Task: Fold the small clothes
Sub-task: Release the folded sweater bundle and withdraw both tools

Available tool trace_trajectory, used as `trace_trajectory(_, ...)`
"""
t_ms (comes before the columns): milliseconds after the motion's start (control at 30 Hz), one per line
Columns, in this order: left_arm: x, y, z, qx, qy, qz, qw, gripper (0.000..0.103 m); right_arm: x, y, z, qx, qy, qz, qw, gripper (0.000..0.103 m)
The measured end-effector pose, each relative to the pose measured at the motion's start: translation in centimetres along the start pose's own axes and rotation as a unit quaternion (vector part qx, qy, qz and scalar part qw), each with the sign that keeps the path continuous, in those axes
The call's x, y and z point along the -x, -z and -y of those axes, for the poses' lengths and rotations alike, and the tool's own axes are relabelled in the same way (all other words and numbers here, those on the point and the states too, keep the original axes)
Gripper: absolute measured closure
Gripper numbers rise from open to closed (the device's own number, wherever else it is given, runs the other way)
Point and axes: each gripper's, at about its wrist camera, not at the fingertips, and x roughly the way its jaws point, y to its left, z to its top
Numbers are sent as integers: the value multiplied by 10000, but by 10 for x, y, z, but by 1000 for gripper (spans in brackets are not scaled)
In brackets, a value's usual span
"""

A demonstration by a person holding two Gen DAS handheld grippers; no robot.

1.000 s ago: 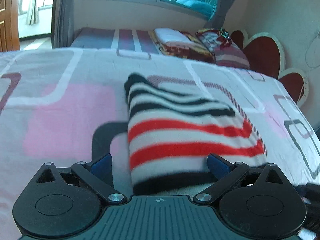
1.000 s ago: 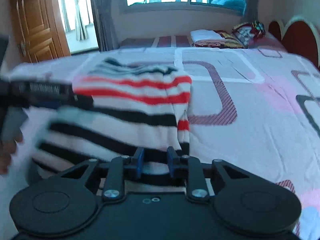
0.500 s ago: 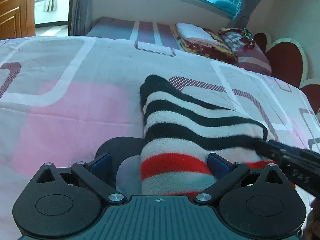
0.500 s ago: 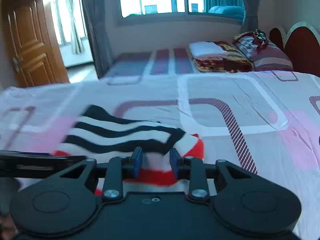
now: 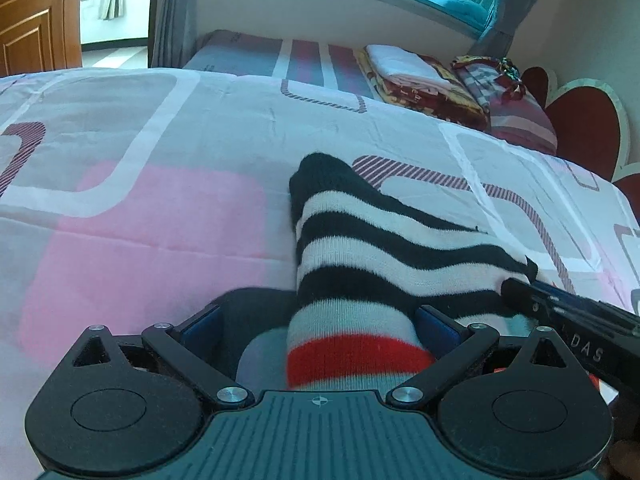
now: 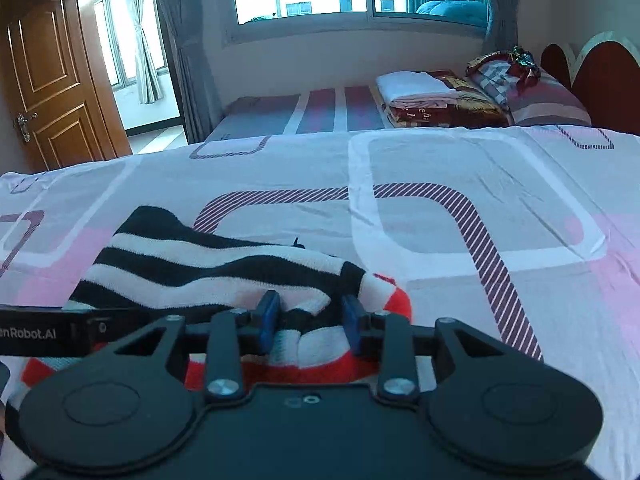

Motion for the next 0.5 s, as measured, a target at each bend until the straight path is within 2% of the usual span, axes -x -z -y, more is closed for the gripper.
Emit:
trace_trajectory(167,23,14,-4,18,120,43,9999,2,23,-2,-4,-85,19,67,9999,67)
trace_trajectory(233,33,19,-7,54,178,89,9998,2,39,0,-8,-5,-32,172,9998,69)
trace_trajectory(333,48,30,-10,82,275,88,9995,2,67,8,-12,-27,-134,319,9994,69)
trace_trajectory(500,53,42,-17,229,316,90,9992,2,93,28,-20,217,-119,316,9992,69)
